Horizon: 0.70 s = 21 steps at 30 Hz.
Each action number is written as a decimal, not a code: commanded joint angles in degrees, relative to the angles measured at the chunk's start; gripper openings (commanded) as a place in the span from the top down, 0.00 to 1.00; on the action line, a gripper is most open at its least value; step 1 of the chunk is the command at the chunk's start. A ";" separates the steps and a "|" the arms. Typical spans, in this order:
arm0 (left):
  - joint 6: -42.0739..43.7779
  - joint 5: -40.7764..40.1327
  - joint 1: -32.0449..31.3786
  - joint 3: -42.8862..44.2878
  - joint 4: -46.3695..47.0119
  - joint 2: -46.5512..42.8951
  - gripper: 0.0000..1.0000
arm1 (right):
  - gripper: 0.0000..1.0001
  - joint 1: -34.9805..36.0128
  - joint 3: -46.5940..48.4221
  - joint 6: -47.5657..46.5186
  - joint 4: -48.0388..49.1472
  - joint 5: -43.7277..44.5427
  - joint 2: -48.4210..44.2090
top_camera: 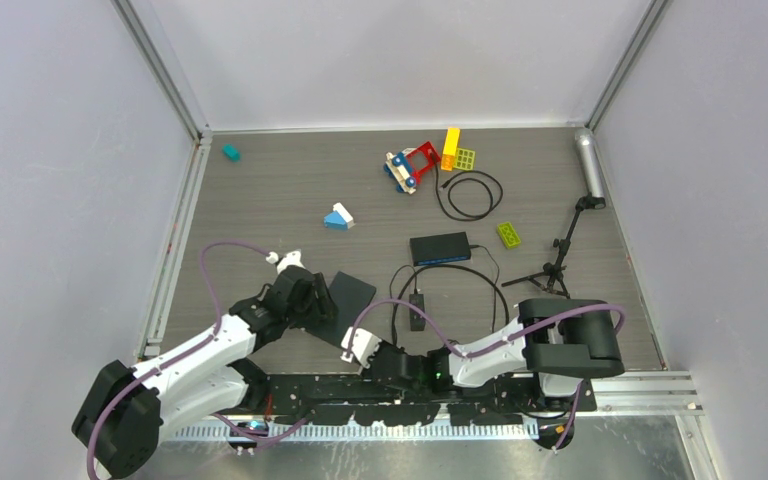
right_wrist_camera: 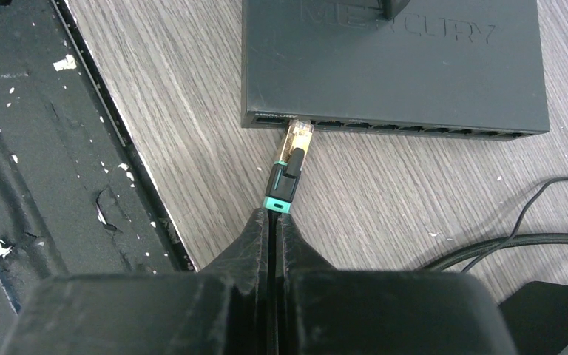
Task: Insert the plug into the switch port
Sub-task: Insert the connector into the switch port.
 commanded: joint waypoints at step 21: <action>-0.36 7.32 -1.84 -0.52 -4.52 2.55 0.39 | 0.99 -7.57 -1.42 -7.82 7.02 -7.04 -5.11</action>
